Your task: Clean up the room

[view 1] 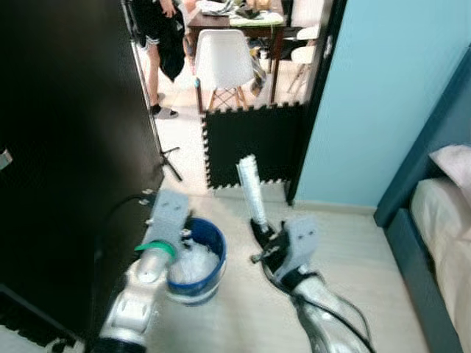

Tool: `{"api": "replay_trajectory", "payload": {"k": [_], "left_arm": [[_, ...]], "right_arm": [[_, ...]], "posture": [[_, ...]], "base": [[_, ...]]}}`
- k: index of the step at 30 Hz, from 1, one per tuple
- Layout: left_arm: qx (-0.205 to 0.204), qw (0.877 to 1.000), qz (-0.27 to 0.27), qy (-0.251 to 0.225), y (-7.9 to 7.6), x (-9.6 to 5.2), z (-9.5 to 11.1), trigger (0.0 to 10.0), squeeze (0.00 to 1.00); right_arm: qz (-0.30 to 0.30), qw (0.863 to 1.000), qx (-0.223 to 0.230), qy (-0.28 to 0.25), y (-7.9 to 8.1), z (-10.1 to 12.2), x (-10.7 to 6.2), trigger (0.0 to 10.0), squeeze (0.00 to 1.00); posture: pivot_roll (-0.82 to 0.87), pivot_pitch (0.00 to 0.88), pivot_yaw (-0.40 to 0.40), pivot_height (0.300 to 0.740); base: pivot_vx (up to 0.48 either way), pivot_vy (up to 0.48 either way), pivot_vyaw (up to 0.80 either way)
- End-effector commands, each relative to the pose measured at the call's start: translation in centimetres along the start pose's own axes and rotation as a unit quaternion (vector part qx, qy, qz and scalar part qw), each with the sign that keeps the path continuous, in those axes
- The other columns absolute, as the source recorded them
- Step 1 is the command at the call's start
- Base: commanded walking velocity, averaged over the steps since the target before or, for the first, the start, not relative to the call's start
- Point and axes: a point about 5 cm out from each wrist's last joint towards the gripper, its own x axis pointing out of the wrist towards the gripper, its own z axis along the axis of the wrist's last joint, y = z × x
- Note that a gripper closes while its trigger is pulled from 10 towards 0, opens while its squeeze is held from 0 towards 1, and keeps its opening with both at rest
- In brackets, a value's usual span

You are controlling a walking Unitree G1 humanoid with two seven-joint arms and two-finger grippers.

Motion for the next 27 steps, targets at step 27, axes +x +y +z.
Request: {"api": "replay_trajectory", "payload": {"k": [27], "left_arm": [[-0.009, 0.997, -0.052, 0.057, 0.5, -0.5, -2.0, 10.0, 0.00]], "right_arm": [[-0.035, 0.994, -0.043, 0.097, -0.9, -2.9, 0.0, 10.0, 0.00]], "posture": [[-0.11, 0.058, 0.085, 0.720]], "base": [[0.373, 0.000, 0.07]]}}
